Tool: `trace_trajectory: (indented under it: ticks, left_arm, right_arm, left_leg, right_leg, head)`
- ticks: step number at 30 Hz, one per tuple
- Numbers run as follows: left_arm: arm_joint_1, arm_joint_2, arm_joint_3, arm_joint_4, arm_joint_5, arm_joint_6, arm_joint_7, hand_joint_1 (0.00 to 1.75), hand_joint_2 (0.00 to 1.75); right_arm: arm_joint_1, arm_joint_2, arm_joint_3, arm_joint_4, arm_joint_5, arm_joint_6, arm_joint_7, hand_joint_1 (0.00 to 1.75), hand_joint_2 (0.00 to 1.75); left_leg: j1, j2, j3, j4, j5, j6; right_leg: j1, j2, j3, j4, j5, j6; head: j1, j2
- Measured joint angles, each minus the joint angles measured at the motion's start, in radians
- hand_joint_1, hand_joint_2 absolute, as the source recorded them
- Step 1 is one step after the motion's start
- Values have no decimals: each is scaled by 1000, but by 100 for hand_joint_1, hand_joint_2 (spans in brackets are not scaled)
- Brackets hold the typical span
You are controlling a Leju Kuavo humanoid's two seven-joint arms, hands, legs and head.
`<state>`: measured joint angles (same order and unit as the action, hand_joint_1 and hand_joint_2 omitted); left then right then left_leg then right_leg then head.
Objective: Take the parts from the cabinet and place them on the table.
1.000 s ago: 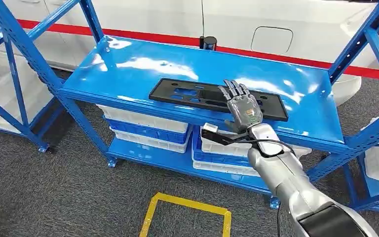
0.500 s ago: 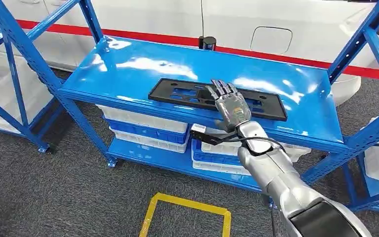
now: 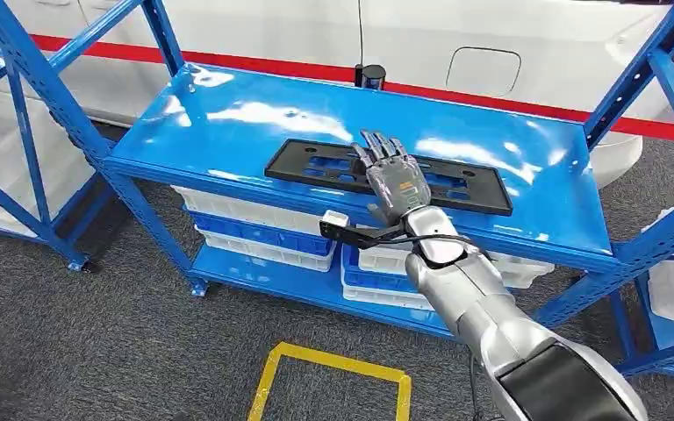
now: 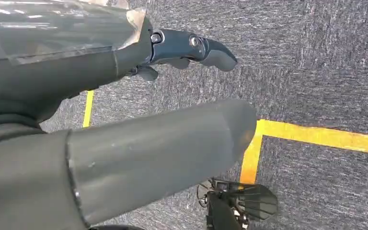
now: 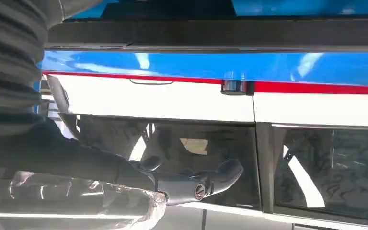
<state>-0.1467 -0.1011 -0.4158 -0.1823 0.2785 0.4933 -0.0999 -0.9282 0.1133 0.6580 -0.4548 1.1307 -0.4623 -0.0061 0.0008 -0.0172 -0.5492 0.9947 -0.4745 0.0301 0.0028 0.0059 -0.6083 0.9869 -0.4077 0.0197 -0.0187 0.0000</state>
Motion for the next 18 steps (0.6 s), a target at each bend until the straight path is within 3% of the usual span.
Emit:
trace_trajectory:
  ticks: [18]
  left_arm:
    - [-11, -4, -7, 0, -2, -1, 3, 0, 0]
  right_arm:
    - [-1, 26, 10, 39, 8, 10, 12, 0, 175]
  left_leg:
    - [0, 0, 0, 0, 0, 0]
  right_leg:
    - [0, 0, 0, 0, 0, 0]
  head:
    - [0, 0]
